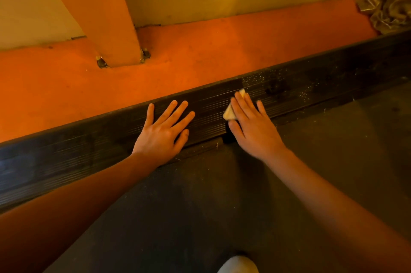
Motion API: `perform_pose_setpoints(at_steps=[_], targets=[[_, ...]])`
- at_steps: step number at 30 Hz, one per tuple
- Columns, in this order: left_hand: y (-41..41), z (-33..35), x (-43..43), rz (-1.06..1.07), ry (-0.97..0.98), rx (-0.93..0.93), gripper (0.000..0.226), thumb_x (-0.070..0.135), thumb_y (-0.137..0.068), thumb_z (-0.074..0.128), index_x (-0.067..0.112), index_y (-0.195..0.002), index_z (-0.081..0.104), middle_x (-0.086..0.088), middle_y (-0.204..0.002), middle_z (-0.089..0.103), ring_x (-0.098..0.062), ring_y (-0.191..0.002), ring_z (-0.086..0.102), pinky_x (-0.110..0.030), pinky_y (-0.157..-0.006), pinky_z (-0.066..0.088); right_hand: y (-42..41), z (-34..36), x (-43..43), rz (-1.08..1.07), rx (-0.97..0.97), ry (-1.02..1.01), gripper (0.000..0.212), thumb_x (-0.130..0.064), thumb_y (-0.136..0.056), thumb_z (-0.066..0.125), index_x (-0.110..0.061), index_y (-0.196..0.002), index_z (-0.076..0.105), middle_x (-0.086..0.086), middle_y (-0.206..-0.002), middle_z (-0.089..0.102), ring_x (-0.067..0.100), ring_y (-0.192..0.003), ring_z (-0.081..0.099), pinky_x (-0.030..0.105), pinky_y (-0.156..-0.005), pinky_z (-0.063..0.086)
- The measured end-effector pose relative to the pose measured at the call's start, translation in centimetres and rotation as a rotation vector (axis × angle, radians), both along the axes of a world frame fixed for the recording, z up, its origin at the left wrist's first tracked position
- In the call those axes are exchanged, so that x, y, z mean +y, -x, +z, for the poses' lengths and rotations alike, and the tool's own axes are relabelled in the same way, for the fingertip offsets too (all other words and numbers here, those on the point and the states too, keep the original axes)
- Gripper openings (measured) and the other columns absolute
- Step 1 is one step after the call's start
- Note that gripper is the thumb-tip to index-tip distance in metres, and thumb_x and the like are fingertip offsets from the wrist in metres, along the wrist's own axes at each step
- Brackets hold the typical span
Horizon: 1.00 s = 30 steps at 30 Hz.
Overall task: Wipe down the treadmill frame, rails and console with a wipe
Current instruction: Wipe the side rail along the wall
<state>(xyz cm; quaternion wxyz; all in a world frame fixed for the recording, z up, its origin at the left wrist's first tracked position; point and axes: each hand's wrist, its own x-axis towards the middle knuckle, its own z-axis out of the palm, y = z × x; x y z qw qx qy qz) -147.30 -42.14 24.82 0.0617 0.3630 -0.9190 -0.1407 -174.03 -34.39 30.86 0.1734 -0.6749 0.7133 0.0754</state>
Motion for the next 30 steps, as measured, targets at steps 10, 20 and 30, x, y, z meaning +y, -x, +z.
perform_pose_setpoints(at_steps=[10,20,30], targets=[[0.0,0.3,0.0,0.004,-0.005,-0.022,0.052,0.043,-0.106,0.030,0.030,-0.157,0.035,-0.001,-0.167,0.021,-0.025,-0.155,0.015,-0.070,-0.119,0.011,1.2,-0.4,-6.8,-0.036,0.042,-0.012,0.065,-0.050,-0.110,0.013,-0.017,-0.164,0.000,0.001,-0.172,-0.009,0.018,-0.157,-0.014,0.041,-0.124,-0.012],[0.0,0.1,0.1,0.007,-0.005,0.009,0.052,0.042,-0.106,0.031,0.030,-0.156,0.035,-0.002,-0.167,0.023,-0.025,-0.155,0.017,-0.070,-0.119,0.011,0.6,0.4,-0.9,-0.006,0.006,-0.035,0.064,-0.050,-0.110,0.013,-0.020,-0.164,-0.001,-0.001,-0.171,-0.011,0.016,-0.157,-0.015,0.039,-0.125,-0.012],[0.1,0.2,0.2,0.009,-0.002,-0.001,0.052,0.042,-0.105,0.032,0.030,-0.156,0.037,0.000,-0.167,0.023,-0.024,-0.155,0.016,-0.069,-0.120,0.009,0.9,0.8,3.3,-0.009,-0.036,-0.040,0.064,-0.054,-0.108,0.010,-0.025,-0.163,-0.004,-0.008,-0.170,-0.016,0.011,-0.155,-0.020,0.037,-0.124,-0.014]])
